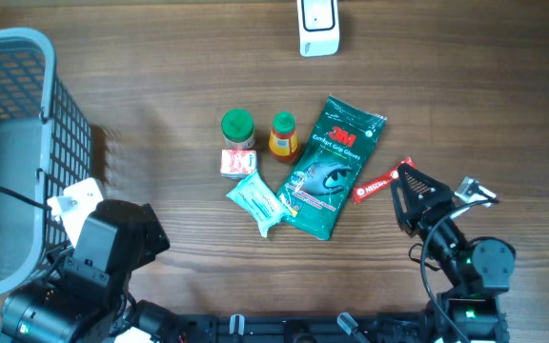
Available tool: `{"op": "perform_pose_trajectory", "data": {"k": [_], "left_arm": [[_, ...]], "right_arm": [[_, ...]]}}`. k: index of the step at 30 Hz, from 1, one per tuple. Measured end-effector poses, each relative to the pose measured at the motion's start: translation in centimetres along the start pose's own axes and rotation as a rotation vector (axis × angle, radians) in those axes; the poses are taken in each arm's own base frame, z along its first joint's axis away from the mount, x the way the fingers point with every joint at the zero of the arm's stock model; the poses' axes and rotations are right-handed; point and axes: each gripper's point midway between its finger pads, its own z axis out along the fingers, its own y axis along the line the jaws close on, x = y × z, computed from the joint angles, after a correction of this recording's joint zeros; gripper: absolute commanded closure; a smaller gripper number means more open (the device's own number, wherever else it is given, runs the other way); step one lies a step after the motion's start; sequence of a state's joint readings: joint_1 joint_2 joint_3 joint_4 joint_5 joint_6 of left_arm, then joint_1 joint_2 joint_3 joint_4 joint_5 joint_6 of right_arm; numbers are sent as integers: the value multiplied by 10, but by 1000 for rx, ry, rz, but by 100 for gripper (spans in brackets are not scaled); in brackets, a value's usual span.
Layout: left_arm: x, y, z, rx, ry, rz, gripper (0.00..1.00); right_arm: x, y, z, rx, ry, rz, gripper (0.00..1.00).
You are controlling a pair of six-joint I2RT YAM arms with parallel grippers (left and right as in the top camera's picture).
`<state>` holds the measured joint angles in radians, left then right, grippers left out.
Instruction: Scan the item barcode
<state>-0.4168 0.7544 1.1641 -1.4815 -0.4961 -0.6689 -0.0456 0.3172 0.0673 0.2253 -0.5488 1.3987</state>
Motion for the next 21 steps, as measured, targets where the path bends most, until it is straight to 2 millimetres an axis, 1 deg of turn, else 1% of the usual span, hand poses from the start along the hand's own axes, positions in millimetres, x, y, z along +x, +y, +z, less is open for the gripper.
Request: {"op": "perform_pose_trajectory", "data": {"k": [3, 6, 9, 11, 13, 18, 21], "left_arm": [[0, 0, 0, 0, 0, 0, 0], [0, 0, 0, 0, 0, 0, 0], [0, 0, 0, 0, 1, 0, 0], [0, 0, 0, 0, 1, 1, 0], [0, 0, 0, 0, 1, 0, 0], [0, 0, 0, 0, 0, -3, 0], [0, 0, 0, 0, 1, -3, 0]], "right_arm": [[2, 4, 0, 74, 28, -8, 1], [3, 1, -1, 191, 59, 21, 1], [-1, 3, 6, 279, 88, 56, 0], [-5, 6, 18, 314, 119, 81, 1], [-8, 9, 36, 345, 180, 101, 1], [-8, 0, 78, 394, 373, 147, 0], [-4, -5, 104, 350, 527, 175, 0]]}}
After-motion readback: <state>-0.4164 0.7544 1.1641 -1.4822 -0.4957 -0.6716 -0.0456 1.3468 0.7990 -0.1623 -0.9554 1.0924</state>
